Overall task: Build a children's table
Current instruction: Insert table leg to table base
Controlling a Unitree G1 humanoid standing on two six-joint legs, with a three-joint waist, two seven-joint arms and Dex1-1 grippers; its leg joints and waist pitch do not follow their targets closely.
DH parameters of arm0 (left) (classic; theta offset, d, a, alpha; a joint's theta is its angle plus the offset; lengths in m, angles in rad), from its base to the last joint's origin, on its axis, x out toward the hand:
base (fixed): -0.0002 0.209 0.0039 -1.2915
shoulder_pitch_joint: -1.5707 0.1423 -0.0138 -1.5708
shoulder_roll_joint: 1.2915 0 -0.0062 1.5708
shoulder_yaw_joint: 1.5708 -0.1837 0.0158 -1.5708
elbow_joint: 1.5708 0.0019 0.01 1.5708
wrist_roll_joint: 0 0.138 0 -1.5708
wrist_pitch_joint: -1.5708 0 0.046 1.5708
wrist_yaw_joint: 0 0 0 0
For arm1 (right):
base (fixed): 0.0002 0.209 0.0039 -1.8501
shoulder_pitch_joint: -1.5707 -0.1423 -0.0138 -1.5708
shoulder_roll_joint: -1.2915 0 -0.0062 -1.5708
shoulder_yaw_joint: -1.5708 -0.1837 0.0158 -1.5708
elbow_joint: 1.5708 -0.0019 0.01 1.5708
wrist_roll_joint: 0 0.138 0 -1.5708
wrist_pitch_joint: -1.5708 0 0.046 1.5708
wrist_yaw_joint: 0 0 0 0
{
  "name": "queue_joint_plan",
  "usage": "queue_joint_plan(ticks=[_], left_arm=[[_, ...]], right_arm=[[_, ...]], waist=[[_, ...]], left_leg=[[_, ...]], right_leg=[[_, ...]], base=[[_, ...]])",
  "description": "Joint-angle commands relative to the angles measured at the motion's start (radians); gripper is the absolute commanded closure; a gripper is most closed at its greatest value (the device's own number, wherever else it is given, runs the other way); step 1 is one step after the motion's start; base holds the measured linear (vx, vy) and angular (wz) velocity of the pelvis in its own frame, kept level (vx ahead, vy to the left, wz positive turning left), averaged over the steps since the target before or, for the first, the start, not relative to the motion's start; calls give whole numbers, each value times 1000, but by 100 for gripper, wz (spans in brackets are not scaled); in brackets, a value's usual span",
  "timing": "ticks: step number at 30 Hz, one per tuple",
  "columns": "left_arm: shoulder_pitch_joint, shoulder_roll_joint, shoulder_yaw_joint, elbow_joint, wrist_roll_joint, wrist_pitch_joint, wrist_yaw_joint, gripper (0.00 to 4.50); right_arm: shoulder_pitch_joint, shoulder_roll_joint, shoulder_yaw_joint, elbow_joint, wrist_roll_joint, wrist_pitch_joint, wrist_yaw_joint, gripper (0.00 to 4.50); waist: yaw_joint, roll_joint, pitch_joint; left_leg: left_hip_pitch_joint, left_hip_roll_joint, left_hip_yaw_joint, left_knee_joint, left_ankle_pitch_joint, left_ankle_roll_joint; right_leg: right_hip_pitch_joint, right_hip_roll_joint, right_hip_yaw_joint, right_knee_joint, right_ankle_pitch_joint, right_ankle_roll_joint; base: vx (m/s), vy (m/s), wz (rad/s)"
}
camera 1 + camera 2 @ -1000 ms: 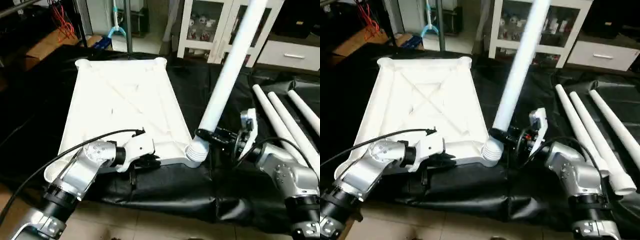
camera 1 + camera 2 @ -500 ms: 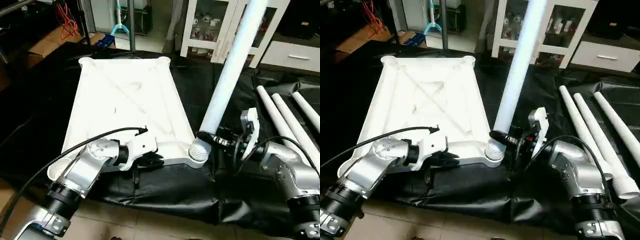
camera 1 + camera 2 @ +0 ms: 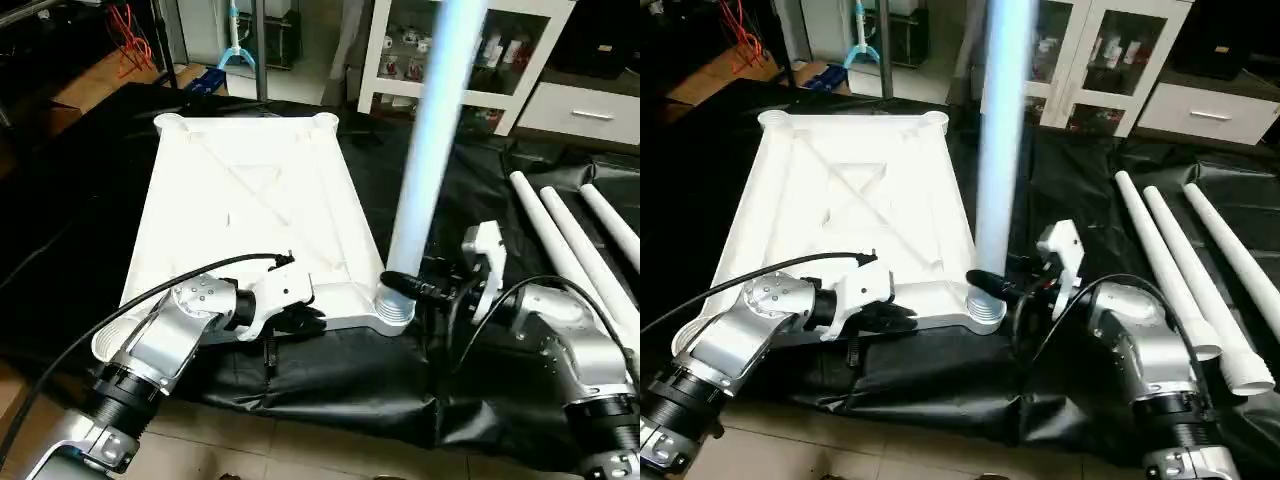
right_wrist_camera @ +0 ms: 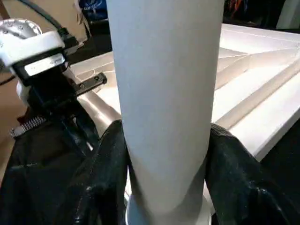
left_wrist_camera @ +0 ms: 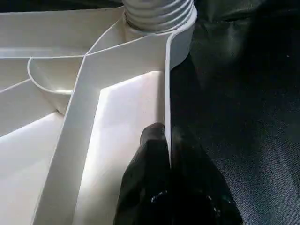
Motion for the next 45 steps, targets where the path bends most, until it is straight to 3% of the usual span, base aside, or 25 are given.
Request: queue_joint_plan(ticks=[1,3,7,11,15,25,31,34,39,45], left_arm=[[4,-17,-19,21,-1,8,3,447],[5,-19,-19,18,-1,10,4,447],[9,-19,-18,14,-1,11,6,447],[13,-16,-19,10,3,12,5,447],[12,-16,-19,12,5,11,4,447],[17,-24,-17,11,9,3,16,447],[14,-33,-15,11,11,2,25,447],[13,-35,-16,15,11,-1,31,447],[12,-37,-13,19,14,-2,34,447],[12,-36,-14,22,19,-5,38,447]], right_arm=[[39,15,75,13,-28,12,20,259],[47,19,69,19,-30,6,12,259],[50,32,3,59,-11,-5,-33,259],[51,34,-93,114,37,-3,-79,259],[87,33,-136,133,63,-9,-91,259],[195,78,-139,99,74,-73,-111,259],[249,101,-111,83,25,-140,-129,259],[265,111,-112,81,24,-166,-141,259],[287,120,-112,74,30,-193,-150,259],[305,105,-62,76,-15,-224,-136,259]], waist=[[-8,-12,-26],[-8,-12,-26],[-10,-8,-26],[-13,-6,-26],[-15,-3,-32],[1,-7,-37],[2,-8,-34],[-1,-7,-32],[0,-9,-34],[0,-9,-32]], left_leg=[[32,64,-46,-99,-487,-38],[30,64,-46,-99,-482,-35],[32,64,-48,-101,-504,-42],[35,64,-52,-102,-537,-51],[38,66,-51,-108,-538,-58],[35,67,-39,-106,-451,-27],[29,67,-44,-111,-464,-31],[35,67,-48,-111,-509,-43],[32,67,-47,-111,-497,-38],[31,66,-48,-113,-505,-39]], right_leg=[[-13,-50,31,-107,-574,-114],[-13,-50,32,-107,-567,-116],[-15,-50,31,-109,-584,-113],[-17,-49,28,-112,-599,-111],[-12,-46,25,-111,-545,-122],[-5,-50,34,-105,-432,-157],[-1,-51,32,-107,-483,-137],[-9,-51,32,-114,-539,-120],[-7,-50,33,-113,-517,-119],[-8,-50,32,-114,-532,-113]], base=[[0,0,0],[0,0,0],[0,0,0],[0,0,0],[0,0,0],[0,0,0],[0,0,0],[0,0,0],[0,0,0],[0,0,0]])
